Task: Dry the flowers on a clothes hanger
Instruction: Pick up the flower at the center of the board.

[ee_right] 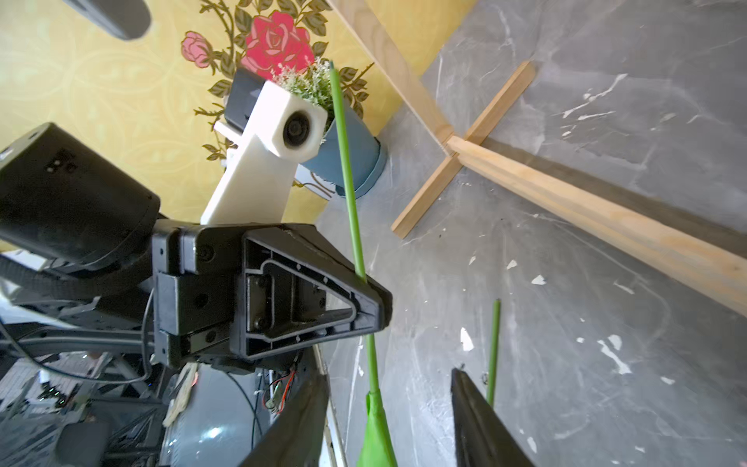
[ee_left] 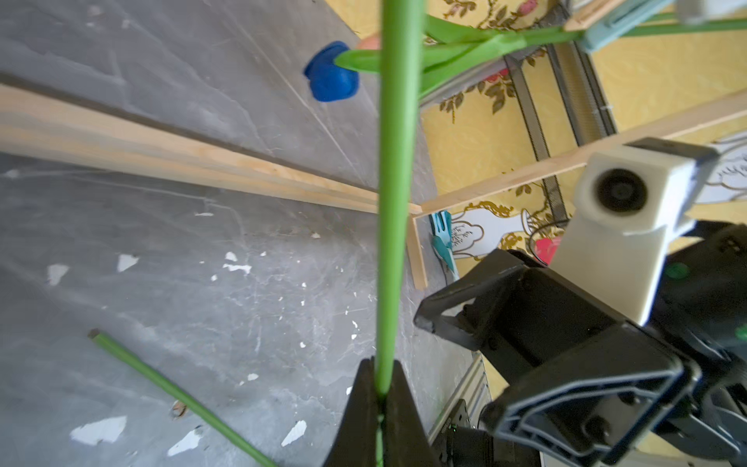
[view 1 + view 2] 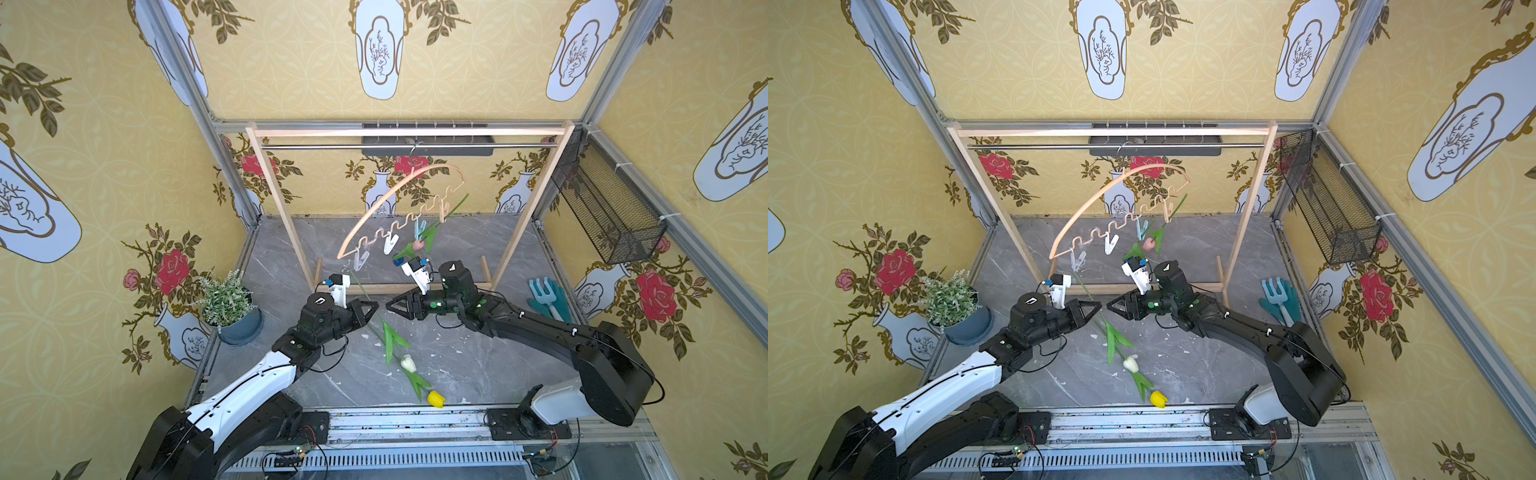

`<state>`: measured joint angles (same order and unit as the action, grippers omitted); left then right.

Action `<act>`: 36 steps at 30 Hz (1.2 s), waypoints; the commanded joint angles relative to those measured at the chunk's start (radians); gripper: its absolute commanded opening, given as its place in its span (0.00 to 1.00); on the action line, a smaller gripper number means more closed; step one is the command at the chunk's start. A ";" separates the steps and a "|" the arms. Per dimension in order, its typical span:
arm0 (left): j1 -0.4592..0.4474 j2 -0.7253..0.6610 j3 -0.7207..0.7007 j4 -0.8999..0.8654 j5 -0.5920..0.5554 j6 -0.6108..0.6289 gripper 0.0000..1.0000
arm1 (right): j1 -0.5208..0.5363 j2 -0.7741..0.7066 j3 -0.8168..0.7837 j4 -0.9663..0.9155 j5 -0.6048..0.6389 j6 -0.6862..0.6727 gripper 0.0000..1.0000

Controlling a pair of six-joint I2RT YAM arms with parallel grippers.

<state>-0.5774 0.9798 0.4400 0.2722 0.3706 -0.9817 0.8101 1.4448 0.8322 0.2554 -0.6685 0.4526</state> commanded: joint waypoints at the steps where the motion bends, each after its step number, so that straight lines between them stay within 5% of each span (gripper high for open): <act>1: 0.001 0.010 0.006 0.083 0.119 0.066 0.00 | -0.001 -0.005 -0.001 -0.004 -0.064 0.008 0.46; 20: 0.001 0.038 -0.015 0.165 0.200 0.054 0.00 | 0.026 0.009 0.005 -0.011 -0.054 -0.014 0.16; 24: 0.001 0.037 -0.016 0.168 0.193 0.052 0.00 | 0.034 0.009 0.004 -0.016 -0.042 -0.019 0.01; 32: 0.001 0.025 -0.014 0.137 0.140 0.048 0.00 | 0.047 0.008 -0.004 -0.013 -0.025 -0.019 0.00; 33: 0.002 0.023 -0.014 0.132 0.132 0.047 0.03 | 0.048 0.009 -0.007 -0.012 -0.023 -0.020 0.00; 36: 0.003 0.019 -0.014 0.112 0.101 0.041 0.33 | 0.049 0.001 -0.015 -0.011 -0.017 -0.019 0.00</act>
<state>-0.5766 1.0054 0.4294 0.3771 0.5041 -0.9409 0.8570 1.4532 0.8249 0.2379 -0.6979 0.4442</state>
